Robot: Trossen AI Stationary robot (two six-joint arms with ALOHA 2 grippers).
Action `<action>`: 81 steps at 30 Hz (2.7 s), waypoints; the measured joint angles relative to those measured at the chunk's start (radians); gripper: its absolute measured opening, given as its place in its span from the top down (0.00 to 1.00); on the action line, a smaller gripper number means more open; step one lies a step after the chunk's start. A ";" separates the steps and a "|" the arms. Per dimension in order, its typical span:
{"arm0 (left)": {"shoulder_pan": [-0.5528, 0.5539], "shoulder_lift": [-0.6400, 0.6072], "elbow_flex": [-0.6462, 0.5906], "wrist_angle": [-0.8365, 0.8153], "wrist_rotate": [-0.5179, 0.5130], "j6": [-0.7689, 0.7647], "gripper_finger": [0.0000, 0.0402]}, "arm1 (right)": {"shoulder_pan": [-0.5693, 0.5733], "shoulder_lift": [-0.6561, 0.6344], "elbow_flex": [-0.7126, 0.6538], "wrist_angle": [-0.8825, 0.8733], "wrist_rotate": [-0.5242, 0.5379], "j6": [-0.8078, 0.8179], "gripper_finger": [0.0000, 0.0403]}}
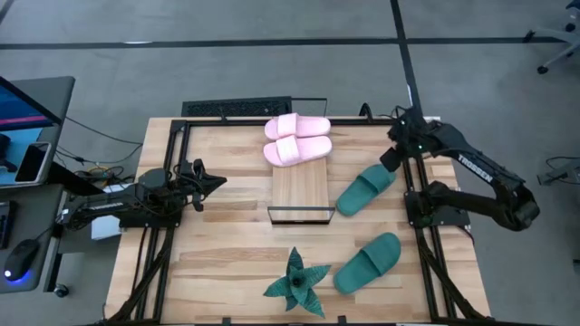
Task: Pick and place slides into the shelf
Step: Put the top green slipper on the shelf
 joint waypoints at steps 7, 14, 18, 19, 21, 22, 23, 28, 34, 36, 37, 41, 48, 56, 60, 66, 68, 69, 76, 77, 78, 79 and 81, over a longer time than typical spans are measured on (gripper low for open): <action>0.000 0.000 0.000 0.000 0.000 0.000 1.00 | 0.045 -0.117 -0.007 0.013 0.000 0.008 0.60; 0.000 0.000 0.000 0.000 0.000 0.000 1.00 | 0.064 -0.218 -0.007 0.026 0.012 0.021 0.61; 0.000 0.000 0.000 0.000 0.000 0.000 1.00 | 0.034 -0.311 0.012 0.104 0.021 0.131 0.61; 0.000 0.000 0.000 0.000 0.000 0.000 1.00 | 0.026 -0.339 0.012 0.157 -0.012 0.199 0.61; 0.000 0.000 0.000 0.000 0.000 0.000 1.00 | 0.019 -0.413 -0.016 0.331 -0.102 0.344 0.61; 0.000 0.000 0.000 0.000 0.000 0.000 1.00 | 0.021 -0.452 -0.041 0.408 -0.136 0.373 0.61; 0.000 0.000 0.000 0.000 0.000 0.000 1.00 | 0.026 -0.486 -0.069 0.461 -0.153 0.373 0.61; 0.000 0.000 0.000 0.000 -0.001 0.000 1.00 | 0.043 -0.518 -0.242 0.446 -0.102 0.378 0.61; 0.000 0.000 0.000 0.000 -0.001 0.000 1.00 | 0.060 -0.469 -0.294 0.487 -0.132 0.422 0.61; 0.000 0.000 0.000 0.000 -0.001 0.000 1.00 | 0.072 -0.430 -0.265 0.424 -0.136 0.409 0.61; 0.000 0.000 0.000 0.000 -0.001 0.000 1.00 | 0.079 -0.404 -0.259 0.398 -0.131 0.407 0.61; 0.000 0.000 0.000 0.000 -0.001 0.000 1.00 | 0.107 -0.302 -0.236 0.358 -0.099 0.438 0.61; 0.000 0.000 0.000 0.000 -0.001 0.000 1.00 | 0.105 -0.102 -0.213 0.260 -0.016 0.583 0.61; 0.000 0.000 0.000 0.000 -0.001 0.000 1.00 | 0.073 0.061 -0.185 0.189 0.033 0.649 0.61; 0.000 0.000 0.000 0.000 -0.001 0.001 1.00 | 0.067 0.122 -0.178 0.126 0.031 0.675 0.61; 0.000 0.000 0.000 0.000 -0.001 0.001 1.00 | 0.081 0.180 -0.173 0.072 0.031 0.710 0.60; 0.000 0.000 0.000 0.000 -0.001 0.001 1.00 | 0.089 0.197 -0.173 0.061 0.031 0.723 0.59; 0.000 0.000 0.000 0.000 -0.001 0.001 1.00 | 0.094 0.205 -0.173 0.060 0.031 0.724 0.58; 0.000 0.000 0.000 0.000 -0.001 0.001 1.00 | 0.118 0.280 -0.173 0.062 0.044 0.744 0.54; 0.000 0.000 0.000 0.000 -0.001 0.001 1.00 | 0.119 0.292 -0.173 0.062 0.055 0.745 0.53; 0.000 0.000 0.000 0.000 -0.001 0.001 1.00 | 0.118 0.303 -0.173 0.060 0.064 0.745 0.53; 0.000 0.000 0.000 0.000 -0.001 0.001 1.00 | 0.116 0.314 -0.173 0.058 0.077 0.746 0.53; 0.000 0.000 0.000 0.000 -0.001 0.001 1.00 | 0.115 0.335 -0.175 0.055 0.092 0.753 0.52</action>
